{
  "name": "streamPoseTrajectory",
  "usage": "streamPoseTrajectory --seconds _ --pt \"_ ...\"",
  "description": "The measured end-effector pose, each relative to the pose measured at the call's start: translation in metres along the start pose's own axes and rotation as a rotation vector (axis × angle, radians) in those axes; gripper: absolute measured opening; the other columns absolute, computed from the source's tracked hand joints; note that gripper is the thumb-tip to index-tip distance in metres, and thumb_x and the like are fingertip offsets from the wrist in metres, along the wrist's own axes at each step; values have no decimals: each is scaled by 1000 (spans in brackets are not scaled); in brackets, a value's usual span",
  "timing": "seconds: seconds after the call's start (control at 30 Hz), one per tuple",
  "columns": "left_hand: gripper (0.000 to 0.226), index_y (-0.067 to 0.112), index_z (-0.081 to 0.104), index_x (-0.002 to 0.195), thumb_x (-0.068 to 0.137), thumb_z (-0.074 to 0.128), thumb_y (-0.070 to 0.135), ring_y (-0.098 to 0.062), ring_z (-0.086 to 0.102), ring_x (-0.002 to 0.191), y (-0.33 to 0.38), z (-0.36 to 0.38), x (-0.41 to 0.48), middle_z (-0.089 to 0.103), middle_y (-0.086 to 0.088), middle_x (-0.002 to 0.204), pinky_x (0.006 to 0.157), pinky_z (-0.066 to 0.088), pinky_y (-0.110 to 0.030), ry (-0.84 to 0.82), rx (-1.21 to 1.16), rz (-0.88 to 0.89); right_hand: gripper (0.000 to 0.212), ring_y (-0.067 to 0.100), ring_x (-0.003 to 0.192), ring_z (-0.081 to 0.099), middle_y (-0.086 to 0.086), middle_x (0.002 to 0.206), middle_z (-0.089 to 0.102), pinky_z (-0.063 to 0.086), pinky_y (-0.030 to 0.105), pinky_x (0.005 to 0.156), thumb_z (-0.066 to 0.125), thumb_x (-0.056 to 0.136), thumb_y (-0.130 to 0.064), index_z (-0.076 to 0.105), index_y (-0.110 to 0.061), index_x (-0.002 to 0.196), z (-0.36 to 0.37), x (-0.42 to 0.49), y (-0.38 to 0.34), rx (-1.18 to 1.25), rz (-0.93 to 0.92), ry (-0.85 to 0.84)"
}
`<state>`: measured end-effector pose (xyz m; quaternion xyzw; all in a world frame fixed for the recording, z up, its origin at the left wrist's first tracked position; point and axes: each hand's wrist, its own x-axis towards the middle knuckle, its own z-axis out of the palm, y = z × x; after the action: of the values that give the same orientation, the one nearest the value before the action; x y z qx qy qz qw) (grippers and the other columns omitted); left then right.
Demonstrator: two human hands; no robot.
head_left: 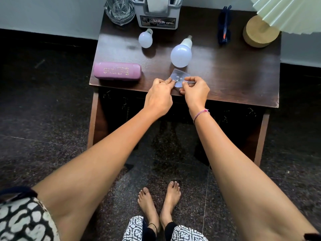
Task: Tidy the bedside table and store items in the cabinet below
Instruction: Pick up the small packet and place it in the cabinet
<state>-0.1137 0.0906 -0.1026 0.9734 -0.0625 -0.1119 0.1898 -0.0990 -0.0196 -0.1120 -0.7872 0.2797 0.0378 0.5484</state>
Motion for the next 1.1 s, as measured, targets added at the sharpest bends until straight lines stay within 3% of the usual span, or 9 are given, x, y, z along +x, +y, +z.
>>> streamPoseTrajectory --seconds 0.13,0.3,0.47,0.73,0.83,0.9,0.93,1.0,1.1 --pt "49 15 48 136 89 40 3 -19 39 129 -4 -1 0 49 2 142 102 42 -34 23 -64 7 23 7 58 63 -6 59 59 57 26 80 60 83 1 66 -6 104 -2 1 2 22 38 -65" --pt "38 12 57 128 91 49 12 -23 50 116 -18 -3 -13 58 -6 120 96 45 -38 104 -152 9 29 3 58 62 -6 62 60 56 22 78 62 84 -1 65 -7 112 -12 -16 16 31 0 -113" --pt "32 5 64 119 88 59 10 -23 63 92 -26 5 -40 65 -10 106 85 53 -39 67 -419 4 29 5 62 61 -9 67 59 54 22 77 61 85 -2 66 -8 113 -24 -41 39 61 -61 -194" --pt "28 4 67 113 85 62 1 -1 60 61 -38 59 -52 63 -2 80 62 53 -7 154 -702 -179 31 3 67 64 -11 79 63 54 21 79 61 87 -5 63 -7 118 -17 -44 96 14 -76 -287" --pt "27 6 68 111 84 63 1 0 62 59 -47 90 -36 69 -3 76 67 56 -15 157 -700 -219 32 11 83 68 -2 93 70 54 27 87 62 86 -6 63 -6 118 -8 -25 120 -78 -128 -253" --pt "28 7 69 108 82 62 -1 -12 68 68 -54 113 -22 73 -9 84 76 57 -27 151 -659 -255 33 17 98 66 8 109 69 52 27 93 61 84 1 64 -3 117 0 -9 137 -104 -151 -224" --pt "30 5 69 109 82 60 -2 -16 69 74 -56 124 -14 73 -10 85 77 58 -29 145 -687 -272 34 16 97 65 11 111 68 51 18 89 59 83 6 63 -2 117 3 1 145 -73 -148 -213" --pt "33 2 66 114 85 53 -7 -10 63 66 -59 141 4 67 -1 74 64 57 -17 121 -812 -272 36 9 88 61 12 107 65 49 7 76 55 85 9 60 -1 119 12 18 155 -21 -149 -207" --pt "42 1 63 118 85 43 -17 1 54 49 -67 164 33 57 11 56 53 52 -12 149 -888 -256 34 4 80 59 11 101 60 48 13 78 51 87 11 57 6 120 26 46 168 39 -159 -179"
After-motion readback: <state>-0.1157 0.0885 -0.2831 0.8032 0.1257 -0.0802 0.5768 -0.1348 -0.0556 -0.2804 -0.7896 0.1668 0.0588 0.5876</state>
